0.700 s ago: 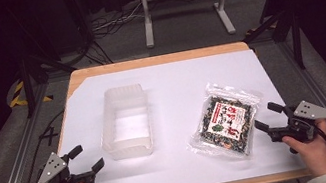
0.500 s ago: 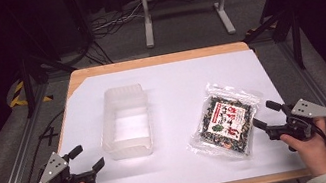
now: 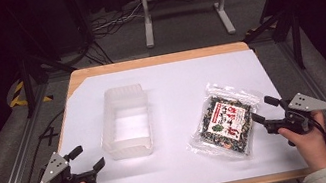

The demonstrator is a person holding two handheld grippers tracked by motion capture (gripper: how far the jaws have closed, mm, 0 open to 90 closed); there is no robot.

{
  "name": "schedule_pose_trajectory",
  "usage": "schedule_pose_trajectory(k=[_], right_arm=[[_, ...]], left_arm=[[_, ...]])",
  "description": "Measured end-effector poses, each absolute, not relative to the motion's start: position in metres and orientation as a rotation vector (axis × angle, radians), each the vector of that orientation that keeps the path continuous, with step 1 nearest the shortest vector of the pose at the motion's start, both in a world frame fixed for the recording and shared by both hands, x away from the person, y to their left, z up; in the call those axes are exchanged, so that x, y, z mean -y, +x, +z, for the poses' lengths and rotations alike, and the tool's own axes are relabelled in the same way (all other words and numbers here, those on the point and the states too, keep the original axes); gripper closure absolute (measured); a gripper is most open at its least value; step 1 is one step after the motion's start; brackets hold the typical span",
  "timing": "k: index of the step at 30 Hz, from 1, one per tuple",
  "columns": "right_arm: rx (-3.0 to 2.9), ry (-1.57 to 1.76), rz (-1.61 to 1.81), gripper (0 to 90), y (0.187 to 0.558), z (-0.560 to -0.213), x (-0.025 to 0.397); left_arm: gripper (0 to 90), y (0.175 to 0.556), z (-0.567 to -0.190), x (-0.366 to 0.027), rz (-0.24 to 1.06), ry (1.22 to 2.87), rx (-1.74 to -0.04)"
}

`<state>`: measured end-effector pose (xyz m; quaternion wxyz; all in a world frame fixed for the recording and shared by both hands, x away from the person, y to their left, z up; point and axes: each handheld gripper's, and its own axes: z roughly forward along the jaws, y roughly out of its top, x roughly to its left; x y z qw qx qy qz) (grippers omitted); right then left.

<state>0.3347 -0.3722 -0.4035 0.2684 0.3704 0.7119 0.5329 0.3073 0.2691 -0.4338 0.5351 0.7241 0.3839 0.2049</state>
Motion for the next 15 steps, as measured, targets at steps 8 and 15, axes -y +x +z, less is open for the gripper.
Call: schedule_pose_trajectory(k=[8, 15], right_arm=[[-1.917, 1.016, 1.419, 18.1, 0.348, -0.394, 0.374], [-1.912, 1.027, 1.406, 18.1, 0.361, -0.389, 0.374]], left_arm=[[7.5, 0.307, -0.434, -0.269, 0.489, 1.729, -0.912], [7.5, 0.307, -0.435, -0.269, 0.487, 1.73, -0.914]])
